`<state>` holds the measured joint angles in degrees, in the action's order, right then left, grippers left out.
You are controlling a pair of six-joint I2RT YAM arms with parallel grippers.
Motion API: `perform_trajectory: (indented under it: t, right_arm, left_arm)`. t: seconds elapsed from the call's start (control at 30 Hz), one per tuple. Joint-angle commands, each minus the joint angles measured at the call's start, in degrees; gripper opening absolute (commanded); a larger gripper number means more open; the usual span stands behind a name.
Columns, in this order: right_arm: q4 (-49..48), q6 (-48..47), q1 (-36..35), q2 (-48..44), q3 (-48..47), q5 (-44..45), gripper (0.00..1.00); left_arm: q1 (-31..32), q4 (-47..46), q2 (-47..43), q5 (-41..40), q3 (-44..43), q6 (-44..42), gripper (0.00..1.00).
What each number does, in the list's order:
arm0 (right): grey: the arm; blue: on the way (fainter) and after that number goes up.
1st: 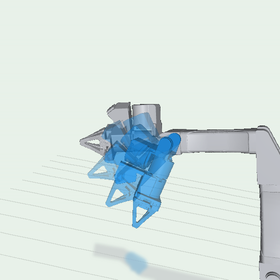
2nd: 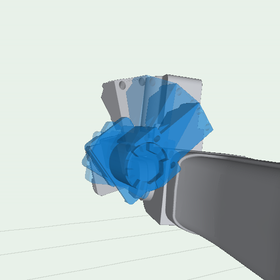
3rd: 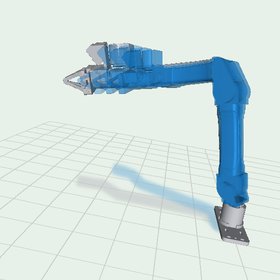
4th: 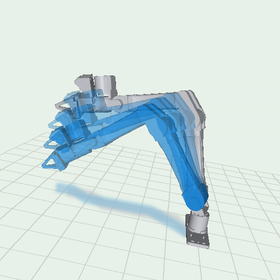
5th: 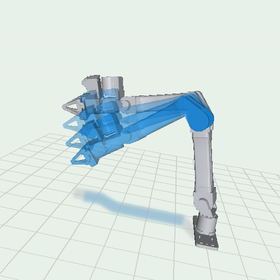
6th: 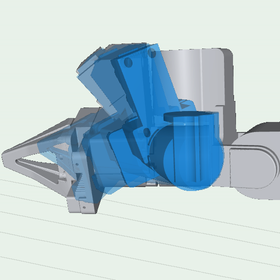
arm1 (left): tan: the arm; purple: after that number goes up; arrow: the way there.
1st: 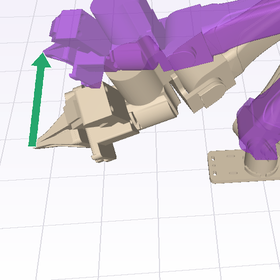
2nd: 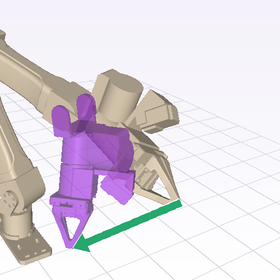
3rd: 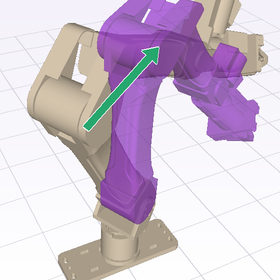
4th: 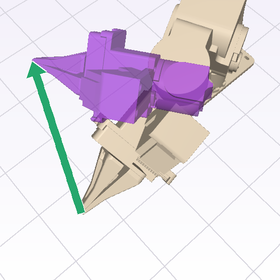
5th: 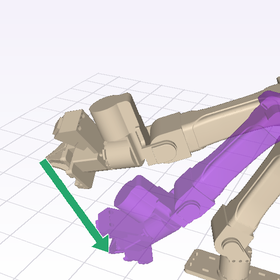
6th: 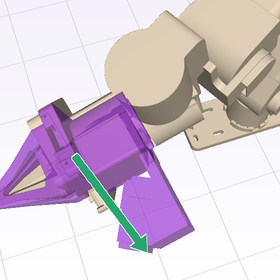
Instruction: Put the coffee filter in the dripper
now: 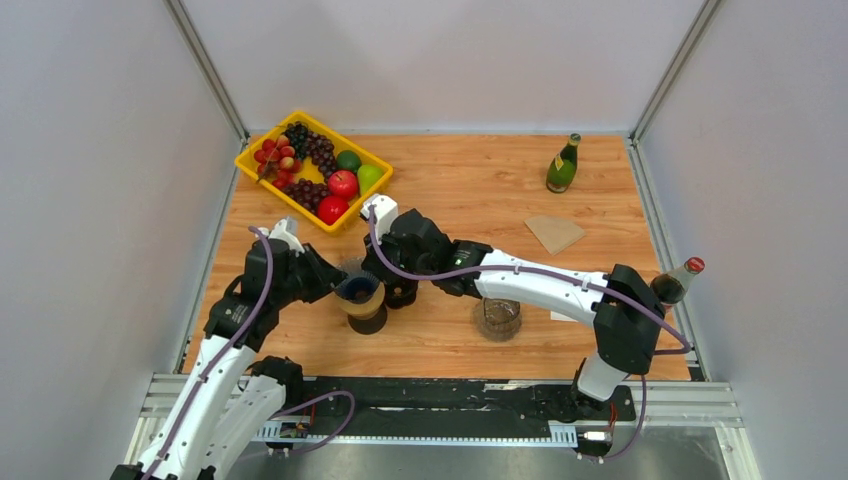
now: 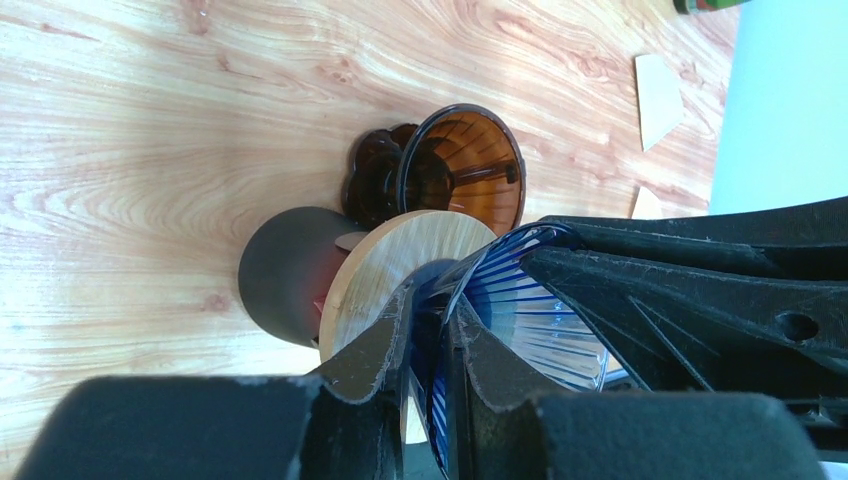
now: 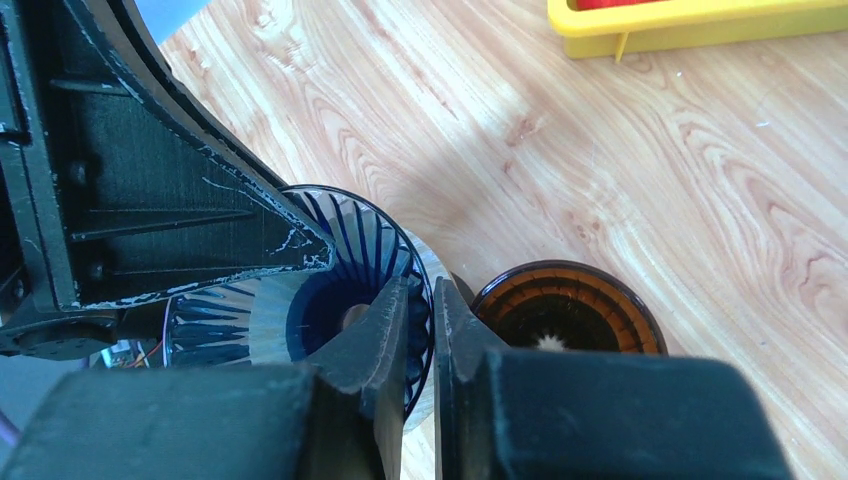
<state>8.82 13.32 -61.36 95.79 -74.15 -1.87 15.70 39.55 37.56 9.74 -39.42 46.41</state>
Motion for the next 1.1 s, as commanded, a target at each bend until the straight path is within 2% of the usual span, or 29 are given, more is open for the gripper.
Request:
perform_trajectory:
  t: [0.0,0.23,0.5,0.7,0.87,1.07]
  right_arm:
    - [14.5,-6.2,-3.0,3.4,6.5,0.5,0.00]
    - [14.6,-5.8,-3.4,3.3,6.9,0.9,0.00]
    - [14.6,-4.7,-3.4,2.0,4.1,-0.6,0.01]
    - [14.6,-3.2,-3.4,1.4,1.2,-0.1,0.09]
    - [14.5,-2.0,-3.4,1.5,-1.5,-0.7,0.14]
    - [14.4,-0.9,-3.3,2.0,-3.4,-1.0,0.19]
  left_arm:
    - [0.1,13.2,0.9,-9.5,6.4,3.3,0.00]
    - [0.6,11.5,1.8,-9.0,7.9,3.9,0.00]
    - [0.7,9.8,0.2,-6.6,4.0,1.5,0.04]
    - [0.7,5.6,0.6,-3.1,1.7,-0.5,0.11]
    - [0.7,5.5,0.6,-3.4,-0.8,-2.0,0.24]
    - [0.6,4.3,0.8,-1.8,-2.0,-3.4,0.29]
